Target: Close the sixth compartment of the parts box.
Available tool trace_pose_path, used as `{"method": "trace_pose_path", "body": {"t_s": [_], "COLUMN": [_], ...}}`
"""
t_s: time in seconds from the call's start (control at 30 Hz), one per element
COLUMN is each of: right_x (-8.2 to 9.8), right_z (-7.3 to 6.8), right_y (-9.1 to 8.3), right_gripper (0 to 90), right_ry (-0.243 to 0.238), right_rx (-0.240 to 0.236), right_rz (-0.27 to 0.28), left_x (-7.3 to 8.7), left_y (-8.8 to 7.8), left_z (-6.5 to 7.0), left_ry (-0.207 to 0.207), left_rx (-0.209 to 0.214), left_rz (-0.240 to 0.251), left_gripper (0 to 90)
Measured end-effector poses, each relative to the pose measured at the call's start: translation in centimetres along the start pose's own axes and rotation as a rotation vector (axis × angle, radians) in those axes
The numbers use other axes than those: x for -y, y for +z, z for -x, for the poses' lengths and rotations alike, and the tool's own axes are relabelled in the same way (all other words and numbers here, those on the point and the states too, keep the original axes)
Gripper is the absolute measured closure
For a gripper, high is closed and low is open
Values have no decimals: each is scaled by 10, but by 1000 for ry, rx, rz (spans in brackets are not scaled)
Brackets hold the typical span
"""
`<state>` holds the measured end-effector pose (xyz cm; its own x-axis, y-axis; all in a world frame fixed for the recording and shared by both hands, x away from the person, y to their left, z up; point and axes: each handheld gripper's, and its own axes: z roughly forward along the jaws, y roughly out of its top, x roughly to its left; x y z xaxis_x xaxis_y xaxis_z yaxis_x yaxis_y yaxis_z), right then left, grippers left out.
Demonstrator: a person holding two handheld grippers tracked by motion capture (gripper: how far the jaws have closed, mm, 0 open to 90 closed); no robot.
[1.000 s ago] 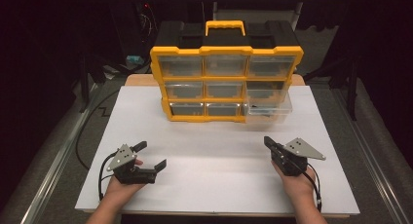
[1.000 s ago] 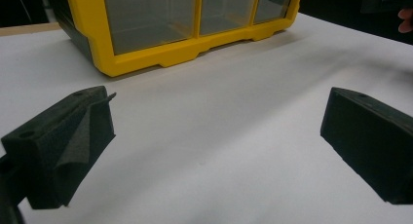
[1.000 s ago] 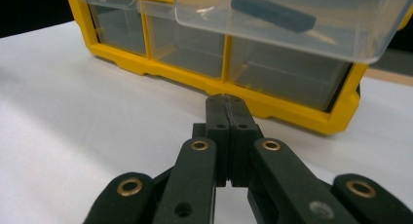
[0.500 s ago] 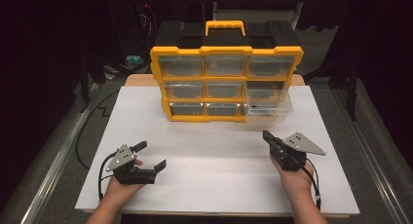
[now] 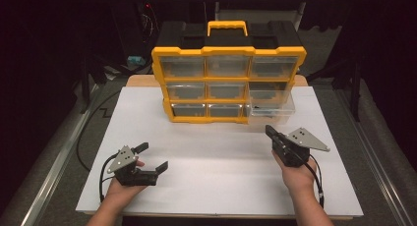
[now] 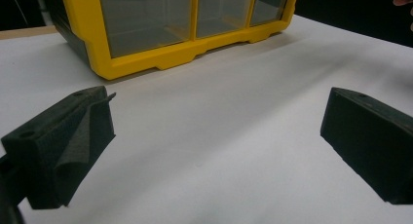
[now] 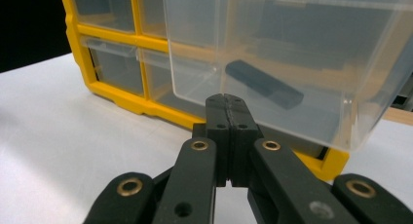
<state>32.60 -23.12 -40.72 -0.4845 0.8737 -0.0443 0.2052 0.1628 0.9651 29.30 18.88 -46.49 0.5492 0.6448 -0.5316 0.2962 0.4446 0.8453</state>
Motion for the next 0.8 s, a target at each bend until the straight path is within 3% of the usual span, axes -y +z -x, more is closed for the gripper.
{"method": "trace_pose_path", "body": {"t_s": [0.3,0.63,0.8], "right_x": [-14,-26,-34], "right_z": [2,4,4], "right_y": [0,-1,-1], "right_gripper": [900,900,900], "right_ry": [-14,22,4], "right_rx": [23,24,45], "right_rz": [26,35,44], "left_x": [-1,-1,-1], "left_y": [0,0,-1], "left_z": [0,1,0], "left_ry": [-3,-4,-2], "left_rx": [4,5,5], "left_rz": [5,6,6], "left_gripper": [2,2,2]}}
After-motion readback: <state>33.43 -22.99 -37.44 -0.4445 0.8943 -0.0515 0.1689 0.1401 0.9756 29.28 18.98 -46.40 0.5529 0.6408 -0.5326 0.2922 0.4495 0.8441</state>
